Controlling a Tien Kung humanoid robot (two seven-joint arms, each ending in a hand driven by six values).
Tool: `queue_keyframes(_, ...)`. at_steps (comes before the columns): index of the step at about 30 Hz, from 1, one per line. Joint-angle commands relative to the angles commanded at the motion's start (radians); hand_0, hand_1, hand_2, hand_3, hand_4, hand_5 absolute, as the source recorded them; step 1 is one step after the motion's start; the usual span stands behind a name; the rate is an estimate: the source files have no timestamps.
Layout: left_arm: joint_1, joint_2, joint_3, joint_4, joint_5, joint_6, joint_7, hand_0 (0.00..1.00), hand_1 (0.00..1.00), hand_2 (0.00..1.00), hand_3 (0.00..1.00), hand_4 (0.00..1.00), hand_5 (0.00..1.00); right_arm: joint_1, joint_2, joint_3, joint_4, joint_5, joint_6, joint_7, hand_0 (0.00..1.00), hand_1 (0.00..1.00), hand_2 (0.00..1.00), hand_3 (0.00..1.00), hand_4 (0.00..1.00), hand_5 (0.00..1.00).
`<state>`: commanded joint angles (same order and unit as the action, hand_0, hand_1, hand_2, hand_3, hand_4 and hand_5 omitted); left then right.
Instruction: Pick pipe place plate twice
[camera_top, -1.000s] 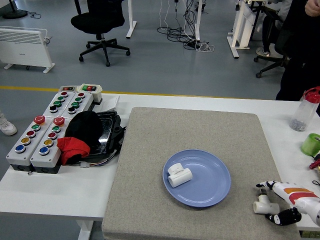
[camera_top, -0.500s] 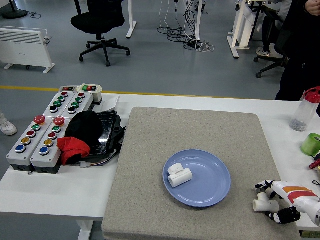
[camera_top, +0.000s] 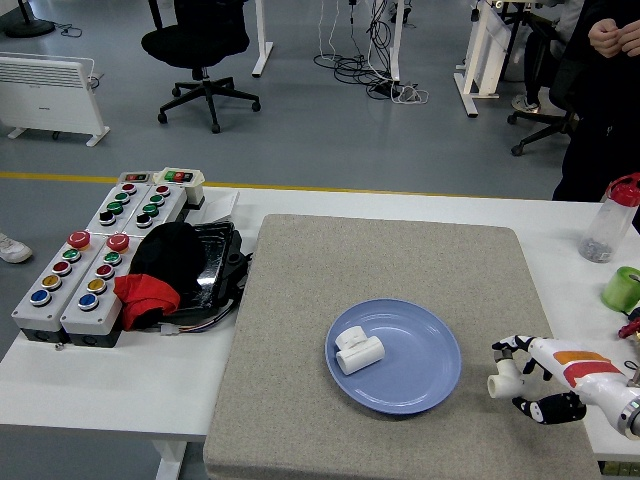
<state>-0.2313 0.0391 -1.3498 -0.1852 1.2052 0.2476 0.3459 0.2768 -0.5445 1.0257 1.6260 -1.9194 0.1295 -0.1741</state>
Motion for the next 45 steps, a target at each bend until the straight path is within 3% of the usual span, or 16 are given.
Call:
queue_keyframes(8,-0.007,0.000,0.009,0.001,-0.017,0.001,-0.002,0.709,0.743,0.720,0.654,0.401,0.998,0.107,0.071,-0.078,-0.005,0.021,0.000,-0.001,0.443,0.537,0.605,0.732,0.632,0.238)
queue_keyframes(9,-0.008,0.000,0.009,0.001,-0.019,0.001,-0.002,0.709,0.743,0.720,0.654,0.401,0.998,0.126,0.086,-0.096,-0.015,0.030,0.000,0.000,0.443,0.537,0.605,0.732,0.632,0.238)
queue_keyframes(10,-0.009,0.000,0.010,0.001,-0.020,0.001,-0.002,0.709,0.742,0.720,0.655,0.401,0.998,0.144,0.102,-0.115,-0.028,0.040,0.003,0.002,0.512,0.582,0.622,0.740,0.614,0.216)
queue_keyframes(15,-0.010,-0.002,0.009,0.000,-0.021,0.002,-0.001,0.709,0.742,0.720,0.655,0.401,0.998,0.193,0.155,-0.178,-0.080,0.055,0.005,0.006,0.512,0.582,0.622,0.740,0.614,0.216)
queue_keyframes(16,-0.010,-0.002,0.009,0.000,-0.022,0.002,-0.001,0.709,0.741,0.721,0.655,0.403,0.998,0.196,0.158,-0.182,-0.083,0.056,0.004,0.006,0.748,0.745,0.808,0.833,0.629,0.229)
queue_keyframes(19,-0.011,-0.001,0.012,0.000,-0.027,0.002,-0.002,0.709,0.741,0.721,0.655,0.403,0.998,0.221,0.185,-0.216,-0.110,0.058,0.015,-0.002,0.748,0.745,0.808,0.833,0.629,0.229)
queue_keyframes(21,-0.012,0.000,0.013,0.000,-0.028,0.002,-0.001,0.709,0.741,0.721,0.655,0.403,0.998,0.231,0.192,-0.229,-0.121,0.056,0.018,-0.001,0.748,0.745,0.808,0.833,0.629,0.229)
queue_keyframes(22,-0.012,0.000,0.013,0.000,-0.028,0.002,-0.001,0.710,0.742,0.721,0.656,0.403,0.998,0.234,0.194,-0.232,-0.124,0.054,0.021,-0.002,0.914,0.875,0.998,0.982,0.727,0.289)
queue_keyframes(36,-0.012,0.000,0.013,0.001,-0.032,0.003,-0.002,0.710,0.742,0.721,0.656,0.404,0.998,0.227,0.201,-0.211,-0.126,0.031,0.040,-0.017,0.988,0.935,0.998,0.998,0.770,0.291)
queue_keyframes(39,-0.012,0.000,0.014,0.001,-0.032,0.003,-0.004,0.710,0.742,0.721,0.656,0.404,0.998,0.217,0.202,-0.188,-0.118,0.033,0.026,-0.011,0.988,0.935,0.998,0.998,0.770,0.291)
queue_keyframes(40,-0.012,0.000,0.013,0.001,-0.031,0.003,-0.004,0.713,0.742,0.721,0.656,0.404,0.998,0.204,0.204,-0.163,-0.114,0.054,-0.007,0.007,0.987,0.932,0.998,0.998,0.708,0.250)
queue_keyframes(43,-0.013,0.000,0.012,0.001,-0.028,0.002,-0.005,0.713,0.742,0.721,0.656,0.404,0.998,0.181,0.208,-0.112,-0.119,0.109,-0.096,0.049,0.987,0.932,0.998,0.998,0.708,0.250)
queue_keyframes(45,-0.013,0.000,0.012,0.002,-0.028,0.002,-0.006,0.713,0.742,0.721,0.656,0.404,0.998,0.169,0.210,-0.075,-0.125,0.183,-0.180,0.085,0.987,0.932,0.998,0.998,0.708,0.250)
